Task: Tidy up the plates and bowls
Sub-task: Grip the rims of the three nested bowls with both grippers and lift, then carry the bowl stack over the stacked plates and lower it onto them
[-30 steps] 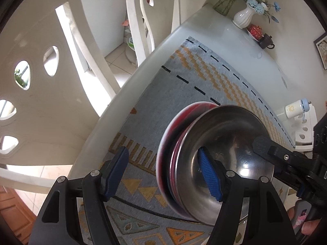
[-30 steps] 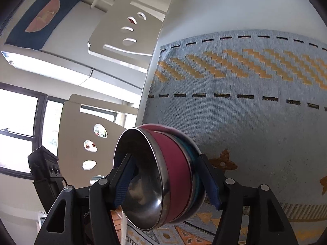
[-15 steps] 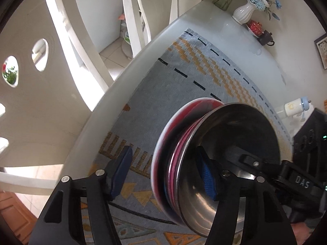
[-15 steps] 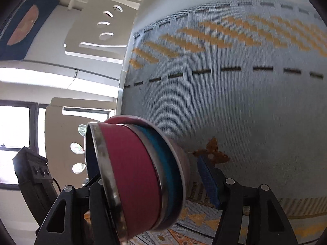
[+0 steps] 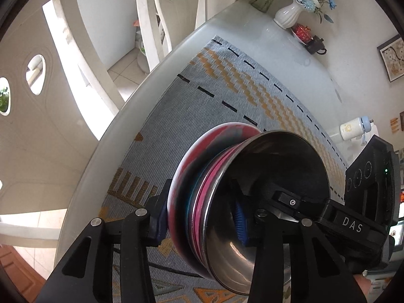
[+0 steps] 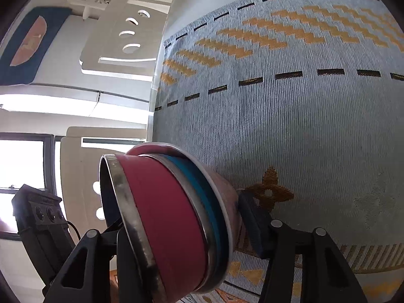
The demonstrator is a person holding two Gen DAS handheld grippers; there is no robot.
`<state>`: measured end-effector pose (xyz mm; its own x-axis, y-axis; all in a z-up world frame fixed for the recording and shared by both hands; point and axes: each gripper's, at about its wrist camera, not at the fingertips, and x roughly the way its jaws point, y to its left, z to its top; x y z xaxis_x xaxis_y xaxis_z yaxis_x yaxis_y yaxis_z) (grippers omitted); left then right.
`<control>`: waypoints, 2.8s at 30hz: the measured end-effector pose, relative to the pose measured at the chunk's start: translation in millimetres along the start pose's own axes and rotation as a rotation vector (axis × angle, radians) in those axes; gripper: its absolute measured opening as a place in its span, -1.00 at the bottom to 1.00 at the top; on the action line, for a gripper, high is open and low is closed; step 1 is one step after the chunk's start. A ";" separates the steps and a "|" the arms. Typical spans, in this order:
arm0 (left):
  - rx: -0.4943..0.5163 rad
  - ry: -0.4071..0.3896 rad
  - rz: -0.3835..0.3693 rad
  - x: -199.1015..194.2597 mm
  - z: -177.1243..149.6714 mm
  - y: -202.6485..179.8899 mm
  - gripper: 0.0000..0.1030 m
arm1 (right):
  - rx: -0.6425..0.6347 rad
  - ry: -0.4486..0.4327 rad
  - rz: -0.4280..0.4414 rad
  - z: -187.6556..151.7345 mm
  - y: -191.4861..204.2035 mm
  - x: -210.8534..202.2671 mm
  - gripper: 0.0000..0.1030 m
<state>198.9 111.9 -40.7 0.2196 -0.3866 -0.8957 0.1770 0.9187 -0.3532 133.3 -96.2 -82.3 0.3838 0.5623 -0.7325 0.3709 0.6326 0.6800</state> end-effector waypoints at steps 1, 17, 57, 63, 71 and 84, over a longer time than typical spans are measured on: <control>0.003 0.001 0.000 0.3 0.1 -0.3 -0.25 | 0.004 -0.002 0.004 -0.1 -0.6 -0.5 0.01; 0.055 -0.033 0.011 -6.9 -0.9 -3.3 -0.28 | -0.003 -0.021 0.033 0.8 1.4 -4.5 -0.01; 0.015 -0.094 -0.024 -71.7 -141.3 -104.4 -0.28 | -0.109 -0.044 0.038 -85.4 -42.5 -154.2 -0.01; 0.034 -0.058 -0.018 -61.9 -159.9 -112.9 -0.28 | -0.100 -0.011 0.014 -100.5 -64.7 -157.9 -0.01; 0.060 -0.023 -0.001 -50.5 -178.4 -119.6 -0.28 | -0.091 0.023 -0.024 -120.3 -85.7 -157.4 -0.01; 0.043 0.017 -0.016 -34.8 -192.4 -115.5 -0.28 | -0.067 0.043 -0.058 -132.1 -103.1 -154.4 -0.01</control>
<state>-13.7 34.8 -20.7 0.1998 -0.3991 -0.8949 0.2217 0.9080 -0.3554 -75.9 -177.9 -43.8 0.3263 0.5452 -0.7722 0.3338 0.6978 0.6337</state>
